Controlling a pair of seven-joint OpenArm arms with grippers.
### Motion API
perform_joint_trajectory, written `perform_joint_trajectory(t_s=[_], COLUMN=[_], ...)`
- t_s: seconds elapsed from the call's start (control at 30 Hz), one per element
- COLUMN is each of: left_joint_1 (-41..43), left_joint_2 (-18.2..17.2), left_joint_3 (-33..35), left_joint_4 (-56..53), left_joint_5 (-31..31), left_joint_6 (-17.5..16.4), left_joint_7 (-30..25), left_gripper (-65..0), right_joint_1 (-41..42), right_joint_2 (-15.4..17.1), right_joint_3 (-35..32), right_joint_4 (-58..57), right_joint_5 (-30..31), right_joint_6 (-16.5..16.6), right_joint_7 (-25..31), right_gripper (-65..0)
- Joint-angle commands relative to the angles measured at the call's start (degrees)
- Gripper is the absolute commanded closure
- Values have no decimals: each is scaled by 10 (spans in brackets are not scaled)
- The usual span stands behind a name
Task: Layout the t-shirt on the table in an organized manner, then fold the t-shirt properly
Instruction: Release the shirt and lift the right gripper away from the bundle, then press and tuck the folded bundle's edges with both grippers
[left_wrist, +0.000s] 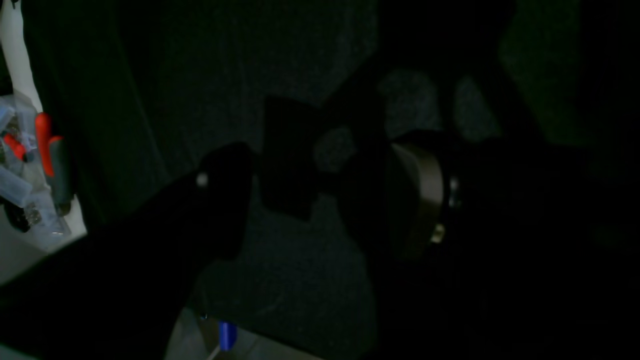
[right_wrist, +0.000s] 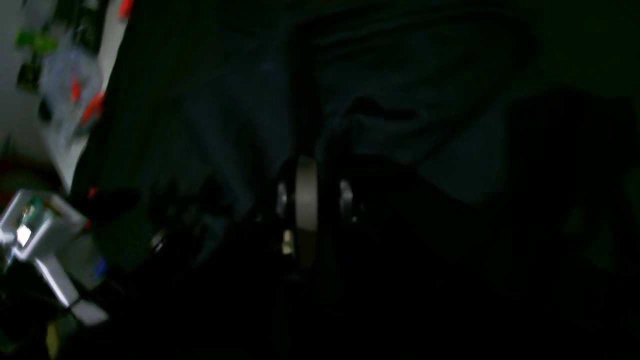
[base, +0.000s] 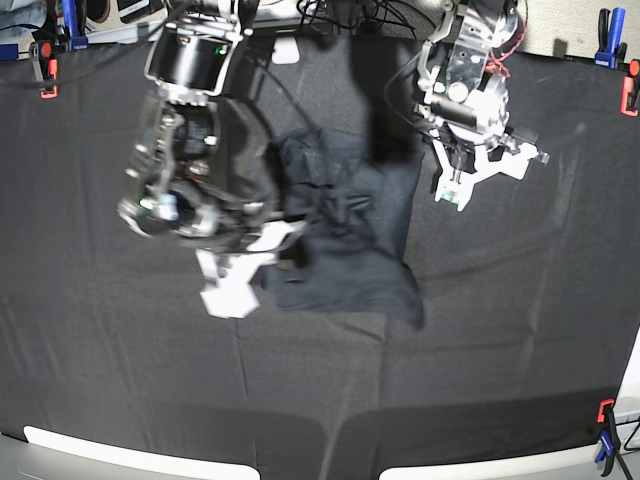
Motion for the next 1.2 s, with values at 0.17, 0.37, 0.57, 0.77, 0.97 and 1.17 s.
perform_joint_trajectory(t_s=[0.17, 0.37, 0.57, 0.77, 0.97, 1.17], left_joint_1=[-7, -7, -7, -7, -7, -7], left_joint_2=[1, 1, -9, -12, -25, -32], left_joint_3=[1, 0, 0, 0, 0, 1], left_joint_4=[7, 7, 8, 8, 8, 8], left_joint_5=[6, 52, 147, 226, 248, 247], left_joint_6=[13, 37, 126, 180, 197, 197], left_joint_7=[-27, -23, -10, -4, 5, 13], left_gripper=[-385, -385, -385, -385, -385, -385], right_joint_1=[8, 8, -18, -33, -33, -33], right_joint_2=[-2, -2, 1, 3, 3, 3], right_joint_3=[-99, -179, -267, -337, -370, -370], right_joint_4=[41, 65, 66, 67, 87, 116], right_joint_5=[13, 10, -77, -130, -138, -158], right_joint_6=[15, 15, 15, 17, 17, 17], right_joint_7=[-11, -12, -12, -11, -11, -12], right_gripper=[0, 0, 0, 0, 0, 0])
